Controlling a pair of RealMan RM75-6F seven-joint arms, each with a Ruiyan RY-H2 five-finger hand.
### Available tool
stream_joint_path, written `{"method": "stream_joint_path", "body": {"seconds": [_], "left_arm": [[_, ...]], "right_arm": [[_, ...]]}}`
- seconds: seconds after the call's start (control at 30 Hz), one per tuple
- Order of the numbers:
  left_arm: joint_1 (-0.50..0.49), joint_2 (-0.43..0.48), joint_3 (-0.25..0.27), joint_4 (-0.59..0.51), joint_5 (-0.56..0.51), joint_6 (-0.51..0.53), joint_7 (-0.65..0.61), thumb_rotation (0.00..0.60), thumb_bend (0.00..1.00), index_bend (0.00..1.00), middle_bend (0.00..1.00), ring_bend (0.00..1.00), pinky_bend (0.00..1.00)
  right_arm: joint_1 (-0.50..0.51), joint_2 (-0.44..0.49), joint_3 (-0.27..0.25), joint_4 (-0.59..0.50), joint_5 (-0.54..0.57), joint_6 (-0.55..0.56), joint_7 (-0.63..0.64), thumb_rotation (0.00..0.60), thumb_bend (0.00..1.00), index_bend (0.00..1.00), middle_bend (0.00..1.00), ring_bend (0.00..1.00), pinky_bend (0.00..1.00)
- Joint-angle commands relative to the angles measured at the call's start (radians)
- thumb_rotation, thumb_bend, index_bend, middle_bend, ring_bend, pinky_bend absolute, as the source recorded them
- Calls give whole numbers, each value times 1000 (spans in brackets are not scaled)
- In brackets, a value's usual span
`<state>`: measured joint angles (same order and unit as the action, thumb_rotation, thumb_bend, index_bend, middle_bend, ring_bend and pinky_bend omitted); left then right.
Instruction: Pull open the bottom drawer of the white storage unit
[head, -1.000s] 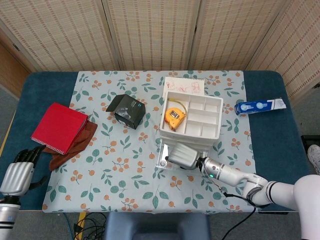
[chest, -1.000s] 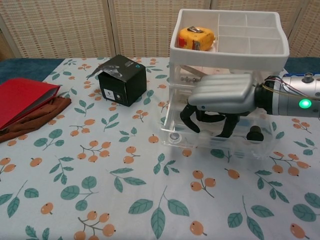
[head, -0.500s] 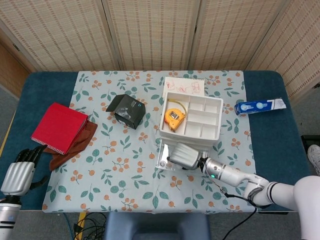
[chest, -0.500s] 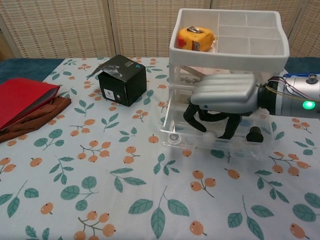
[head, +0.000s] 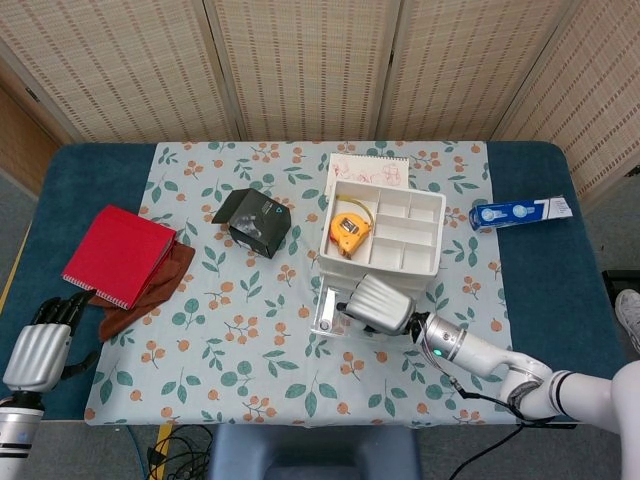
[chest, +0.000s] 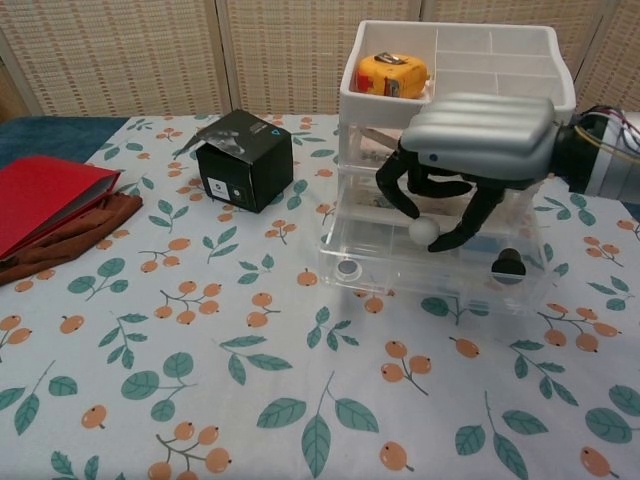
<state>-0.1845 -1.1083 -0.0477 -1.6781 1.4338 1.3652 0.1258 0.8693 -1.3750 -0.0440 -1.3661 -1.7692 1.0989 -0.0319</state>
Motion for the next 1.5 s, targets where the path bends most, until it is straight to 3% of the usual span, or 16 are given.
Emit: {"method": "stream_joint_path", "body": {"seconds": [0.03, 0.37, 0.67, 0.87, 1.2, 1.4, 1.5], "left_arm": [[0, 1, 1, -1, 2, 1, 0, 600, 220, 91, 149, 184, 121], [-2, -4, 0, 2, 4, 0, -6, 600, 220, 91, 149, 184, 121], [-7, -1, -1, -11, 12, 1, 1, 600, 220, 91, 149, 184, 121], [-6, 5, -1, -22, 14, 6, 7, 600, 220, 91, 149, 184, 121], [0, 11, 2, -32, 12, 13, 15, 600, 220, 91, 149, 184, 121], [0, 12, 4, -35, 11, 11, 17, 600, 220, 91, 149, 184, 121], [2, 13, 5, -33, 10, 12, 15, 600, 219, 91, 149, 184, 122]], "right_arm": [[-59, 56, 10, -61, 12, 79, -31, 600, 444, 635, 945, 1000, 1000], [-280, 189, -47, -167, 96, 237, -66, 600, 457, 635, 945, 1000, 1000], [-398, 136, -81, -83, 173, 220, -22, 600, 459, 635, 945, 1000, 1000], [-414, 59, -84, -6, 208, 132, 34, 600, 461, 635, 943, 1000, 1000], [-385, -52, -42, 92, 246, 4, 89, 600, 462, 628, 931, 1000, 1000], [-359, -90, -24, 117, 249, -51, 79, 600, 461, 572, 927, 1000, 1000], [-354, -91, -20, 113, 256, -72, 75, 600, 461, 480, 927, 1000, 1000]]}}
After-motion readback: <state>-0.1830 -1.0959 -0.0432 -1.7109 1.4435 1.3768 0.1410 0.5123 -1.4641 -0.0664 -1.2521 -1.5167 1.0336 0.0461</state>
